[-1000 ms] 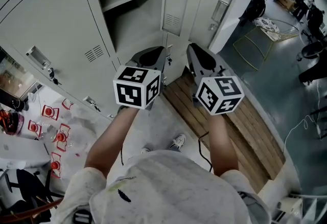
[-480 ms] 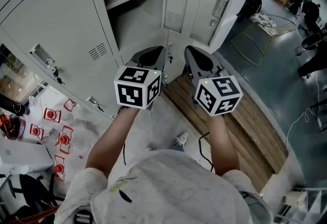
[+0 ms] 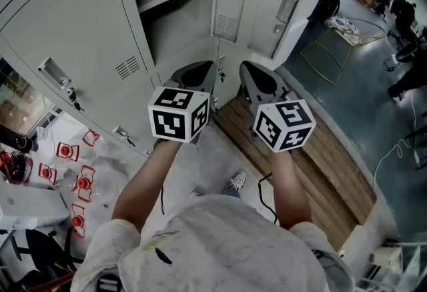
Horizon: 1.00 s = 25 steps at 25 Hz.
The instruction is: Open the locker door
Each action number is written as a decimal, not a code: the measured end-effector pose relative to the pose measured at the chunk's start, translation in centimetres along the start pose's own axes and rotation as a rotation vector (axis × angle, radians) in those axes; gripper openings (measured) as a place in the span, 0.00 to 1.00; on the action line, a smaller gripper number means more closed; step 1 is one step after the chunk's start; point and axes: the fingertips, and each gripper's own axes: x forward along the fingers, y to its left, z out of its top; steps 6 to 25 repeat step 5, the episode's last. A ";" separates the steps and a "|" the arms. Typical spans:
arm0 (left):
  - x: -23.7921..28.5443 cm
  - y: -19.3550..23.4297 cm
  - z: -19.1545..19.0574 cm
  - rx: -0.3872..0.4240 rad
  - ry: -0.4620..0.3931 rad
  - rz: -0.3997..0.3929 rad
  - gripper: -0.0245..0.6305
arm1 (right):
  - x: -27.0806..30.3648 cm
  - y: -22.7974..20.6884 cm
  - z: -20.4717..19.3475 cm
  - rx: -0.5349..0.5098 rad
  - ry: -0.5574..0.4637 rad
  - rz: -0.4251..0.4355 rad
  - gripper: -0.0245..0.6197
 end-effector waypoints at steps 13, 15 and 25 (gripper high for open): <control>0.2 0.2 0.1 -0.001 0.001 0.000 0.05 | 0.3 -0.1 0.0 0.003 0.000 0.004 0.04; 0.2 0.2 0.1 -0.001 0.001 0.000 0.05 | 0.3 -0.1 0.0 0.003 0.000 0.004 0.04; 0.2 0.2 0.1 -0.001 0.001 0.000 0.05 | 0.3 -0.1 0.0 0.003 0.000 0.004 0.04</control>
